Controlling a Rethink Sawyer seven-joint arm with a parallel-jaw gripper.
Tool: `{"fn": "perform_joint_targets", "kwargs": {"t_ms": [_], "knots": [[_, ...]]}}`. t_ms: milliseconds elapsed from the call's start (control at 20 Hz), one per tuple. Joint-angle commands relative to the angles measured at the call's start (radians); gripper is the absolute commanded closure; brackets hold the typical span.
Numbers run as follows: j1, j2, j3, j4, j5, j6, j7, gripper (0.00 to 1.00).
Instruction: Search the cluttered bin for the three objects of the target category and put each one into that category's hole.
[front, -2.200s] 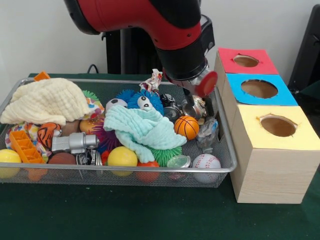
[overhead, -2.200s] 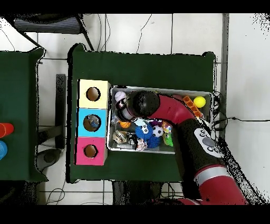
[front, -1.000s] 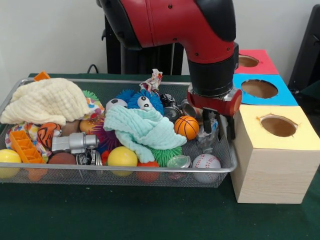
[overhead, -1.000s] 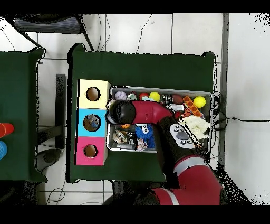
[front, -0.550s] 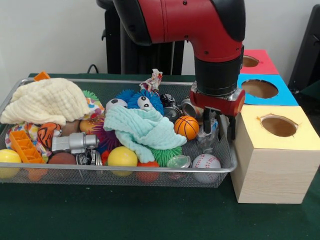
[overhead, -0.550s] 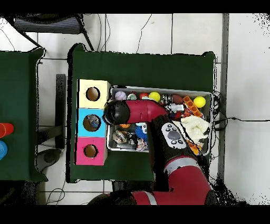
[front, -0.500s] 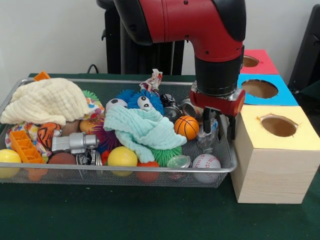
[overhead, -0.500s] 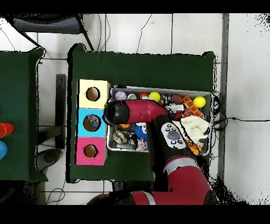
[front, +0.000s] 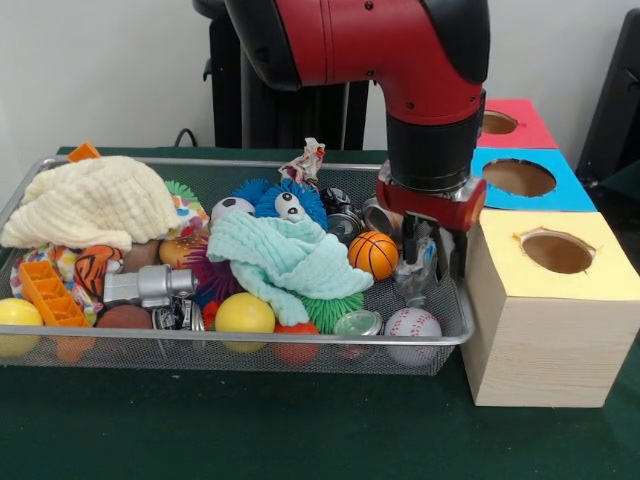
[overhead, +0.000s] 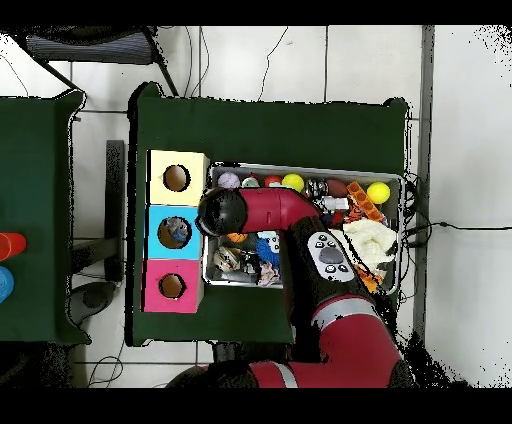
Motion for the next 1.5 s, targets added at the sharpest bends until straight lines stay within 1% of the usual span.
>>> {"fn": "perform_joint_targets", "kwargs": {"t_ms": [50, 250, 400, 450, 550, 600, 650, 800, 850, 1000, 1050, 1350, 1500], "knots": [[-0.042, 0.010, -0.002, -0.018, -0.016, 0.148, -0.078, 0.00], [-0.042, 0.011, -0.005, -0.033, -0.023, 0.166, -0.081, 0.00], [-0.041, -0.030, -0.004, -0.028, -0.017, 0.221, -0.085, 0.00], [-0.046, -0.037, 0.000, -0.019, -0.014, 0.223, -0.086, 0.00], [-0.049, -0.030, 0.005, 0.006, -0.016, 0.187, -0.069, 0.00], [-0.049, -0.010, 0.007, 0.014, -0.019, 0.152, -0.054, 0.00], [-0.056, -0.006, 0.010, 0.023, -0.020, 0.135, -0.051, 0.00], [-0.049, 0.037, 0.003, 0.023, -0.028, 0.060, -0.014, 0.00], [-0.054, 0.046, 0.004, 0.005, -0.025, 0.067, -0.019, 0.00], [-0.044, 0.059, 0.001, 0.003, -0.019, 0.039, 0.009, 0.00], [-0.042, 0.055, 0.000, 0.017, -0.019, 0.028, 0.016, 0.00], [-0.043, 0.057, -0.001, -0.003, -0.009, 0.041, 0.022, 0.00], [-0.035, 0.077, -0.007, -0.008, -0.008, 0.012, 0.044, 0.00]]}}
